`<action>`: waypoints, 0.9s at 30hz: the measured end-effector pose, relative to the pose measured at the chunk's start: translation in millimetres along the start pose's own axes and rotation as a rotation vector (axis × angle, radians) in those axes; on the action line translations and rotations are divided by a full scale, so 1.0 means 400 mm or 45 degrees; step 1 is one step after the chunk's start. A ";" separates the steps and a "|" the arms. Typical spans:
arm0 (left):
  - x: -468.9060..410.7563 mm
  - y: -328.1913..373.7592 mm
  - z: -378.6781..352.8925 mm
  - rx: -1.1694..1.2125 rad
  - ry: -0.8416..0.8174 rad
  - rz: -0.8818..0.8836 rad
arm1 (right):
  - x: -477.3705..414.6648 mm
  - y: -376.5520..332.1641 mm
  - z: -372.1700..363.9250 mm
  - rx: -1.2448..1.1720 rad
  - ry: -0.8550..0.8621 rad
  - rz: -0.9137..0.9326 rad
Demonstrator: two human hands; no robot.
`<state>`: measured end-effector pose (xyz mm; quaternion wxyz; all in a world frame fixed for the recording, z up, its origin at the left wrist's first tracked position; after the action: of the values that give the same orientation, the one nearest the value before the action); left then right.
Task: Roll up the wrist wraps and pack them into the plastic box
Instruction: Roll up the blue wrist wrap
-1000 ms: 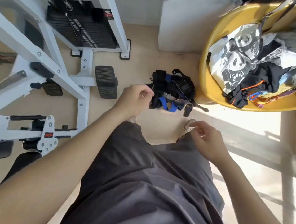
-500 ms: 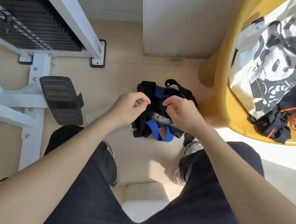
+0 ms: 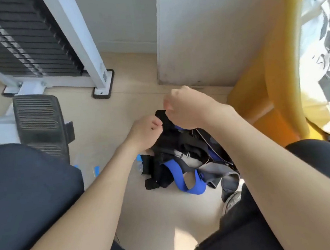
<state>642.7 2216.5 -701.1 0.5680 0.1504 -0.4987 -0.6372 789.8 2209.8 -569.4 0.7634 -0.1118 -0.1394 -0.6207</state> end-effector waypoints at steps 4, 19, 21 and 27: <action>0.104 -0.043 -0.011 -0.157 -0.026 0.023 | 0.090 -0.062 -0.025 0.028 -0.049 -0.024; 0.339 -0.380 -0.020 -0.287 0.140 0.566 | 0.126 -0.150 -0.095 0.170 -0.276 0.084; 0.338 -0.398 -0.025 -0.368 0.124 0.566 | 0.088 -0.164 -0.111 0.118 -0.219 0.073; 0.325 -0.430 -0.102 -0.484 0.073 0.461 | 0.085 -0.189 -0.347 0.085 -0.284 0.023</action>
<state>534.6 2059.3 -809.7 0.7048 -0.0326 -0.3724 -0.6030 732.5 2115.5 -687.7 0.7520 -0.1559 -0.2433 -0.5925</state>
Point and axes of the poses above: each hand's wrist, its own x-axis away from the middle knuckle, its own z-axis out of the back of the hand, y = z × x, the point moved 4 cm from there along -x, towards the middle knuckle, and after that the axes turned 12 degrees about x, right-handed, at the moved point
